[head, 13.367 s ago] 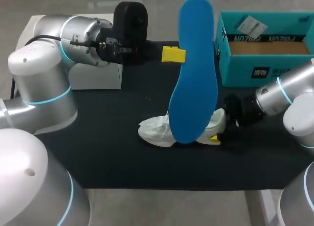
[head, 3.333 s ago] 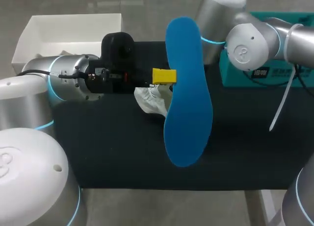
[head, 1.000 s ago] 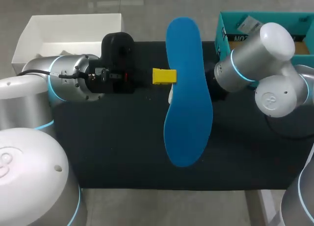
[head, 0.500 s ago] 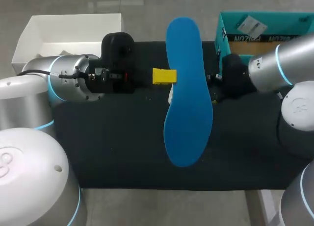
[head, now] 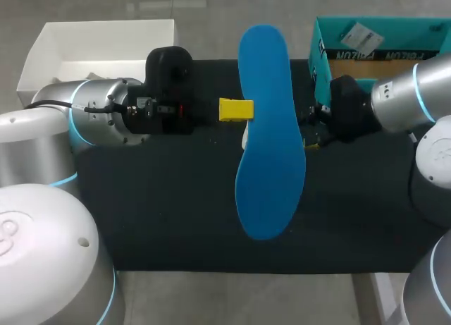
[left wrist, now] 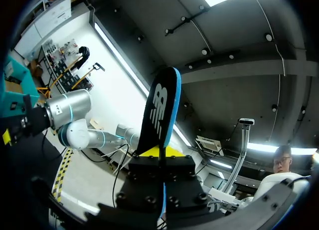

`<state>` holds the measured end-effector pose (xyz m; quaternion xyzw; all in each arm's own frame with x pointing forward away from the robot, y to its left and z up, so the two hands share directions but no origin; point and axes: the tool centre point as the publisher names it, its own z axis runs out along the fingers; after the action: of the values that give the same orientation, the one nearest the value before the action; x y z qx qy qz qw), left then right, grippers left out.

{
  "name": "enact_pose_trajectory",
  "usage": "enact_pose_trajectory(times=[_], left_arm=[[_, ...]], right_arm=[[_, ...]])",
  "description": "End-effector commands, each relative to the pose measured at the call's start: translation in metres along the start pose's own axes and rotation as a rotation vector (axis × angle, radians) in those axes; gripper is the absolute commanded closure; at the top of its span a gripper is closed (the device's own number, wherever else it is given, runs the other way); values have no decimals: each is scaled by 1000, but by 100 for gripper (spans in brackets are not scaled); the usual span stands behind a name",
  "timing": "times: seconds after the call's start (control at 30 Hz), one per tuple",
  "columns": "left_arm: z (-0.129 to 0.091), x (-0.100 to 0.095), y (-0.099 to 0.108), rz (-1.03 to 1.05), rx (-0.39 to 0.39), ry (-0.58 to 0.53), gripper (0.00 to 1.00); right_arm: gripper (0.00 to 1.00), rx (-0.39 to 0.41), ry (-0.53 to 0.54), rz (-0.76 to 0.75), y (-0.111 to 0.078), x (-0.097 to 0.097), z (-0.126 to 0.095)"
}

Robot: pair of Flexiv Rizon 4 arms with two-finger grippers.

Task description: Take the shoe out of the shoebox, open the shoe tongue, remove and reinsert the insole, then place the shoe into the shoebox

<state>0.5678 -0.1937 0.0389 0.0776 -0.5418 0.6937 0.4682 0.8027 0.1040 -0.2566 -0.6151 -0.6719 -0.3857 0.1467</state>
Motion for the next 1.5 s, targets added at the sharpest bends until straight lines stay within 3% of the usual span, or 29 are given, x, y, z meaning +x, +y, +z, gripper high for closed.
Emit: enact_pose_trajectory(times=[0.03, 0.3, 0.5, 0.87, 1.27, 1.37, 1.4, 1.5], left_arm=[[0, -1, 1, 0, 1, 2, 100], [0, -1, 1, 0, 1, 2, 100], [0, -1, 1, 0, 1, 2, 100], [0, -1, 1, 0, 1, 2, 100], [0, -1, 1, 0, 1, 2, 100], [-9, -7, 3, 122, -100, -16, 100], [-13, -11, 4, 203, -183, -33, 100], [-21, -18, -5, 323, -205, -69, 100]], right_arm=[[0, 13, 98, 29, 6, 8, -13], [0, 107, 351, 128, 22, 48, -66], [0, 155, 413, 160, 32, 70, -93], [0, 77, 478, 275, 51, 101, -144], [0, 49, 509, 280, 57, 114, -150], [0, 49, 509, 280, 57, 114, -150], [0, 49, 509, 280, 57, 114, -150], [0, 49, 509, 280, 57, 114, -150]])
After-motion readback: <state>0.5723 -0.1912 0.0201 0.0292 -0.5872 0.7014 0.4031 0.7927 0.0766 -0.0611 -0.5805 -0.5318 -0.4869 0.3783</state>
